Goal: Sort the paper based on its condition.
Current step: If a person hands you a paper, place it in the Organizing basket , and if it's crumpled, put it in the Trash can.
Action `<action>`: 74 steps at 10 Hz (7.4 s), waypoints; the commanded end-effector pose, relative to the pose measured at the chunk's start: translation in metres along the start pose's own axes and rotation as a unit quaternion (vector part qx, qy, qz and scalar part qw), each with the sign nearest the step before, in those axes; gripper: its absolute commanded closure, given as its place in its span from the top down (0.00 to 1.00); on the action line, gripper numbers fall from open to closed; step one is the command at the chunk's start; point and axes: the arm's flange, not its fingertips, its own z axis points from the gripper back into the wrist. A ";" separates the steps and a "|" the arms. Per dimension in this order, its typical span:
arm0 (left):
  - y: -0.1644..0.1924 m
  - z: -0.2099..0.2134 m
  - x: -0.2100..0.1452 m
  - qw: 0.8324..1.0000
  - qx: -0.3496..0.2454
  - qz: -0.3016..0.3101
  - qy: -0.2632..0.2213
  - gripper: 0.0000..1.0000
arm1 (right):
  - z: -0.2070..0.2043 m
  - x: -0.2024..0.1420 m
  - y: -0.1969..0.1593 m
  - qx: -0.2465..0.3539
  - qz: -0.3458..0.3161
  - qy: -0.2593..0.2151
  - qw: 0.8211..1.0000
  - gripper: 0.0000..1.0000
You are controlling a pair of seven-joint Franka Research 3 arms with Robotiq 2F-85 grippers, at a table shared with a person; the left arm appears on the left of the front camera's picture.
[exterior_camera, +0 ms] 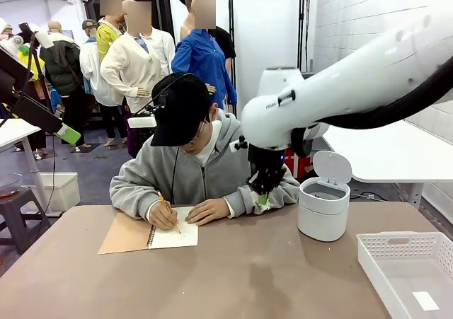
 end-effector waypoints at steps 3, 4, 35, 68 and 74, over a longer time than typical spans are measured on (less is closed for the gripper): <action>0.001 0.001 0.000 1.000 -0.002 0.001 -0.003 1.00 | 0.038 -0.024 -0.038 -0.047 -0.044 0.016 0.998 0.00; 0.001 0.001 0.000 1.000 -0.002 0.001 -0.003 1.00 | 0.044 -0.024 -0.050 -0.054 -0.045 0.027 0.997 0.00; 0.001 0.001 0.000 1.000 -0.002 0.001 -0.003 1.00 | 0.031 -0.042 -0.100 -0.063 -0.083 0.093 0.990 1.00; 0.001 0.001 0.000 1.000 -0.002 0.001 -0.003 1.00 | 0.220 -0.033 0.077 0.078 0.147 -0.158 0.973 1.00; 0.001 0.001 0.000 1.000 -0.002 0.001 -0.003 1.00 | 0.220 -0.033 0.077 0.078 0.147 -0.158 0.973 1.00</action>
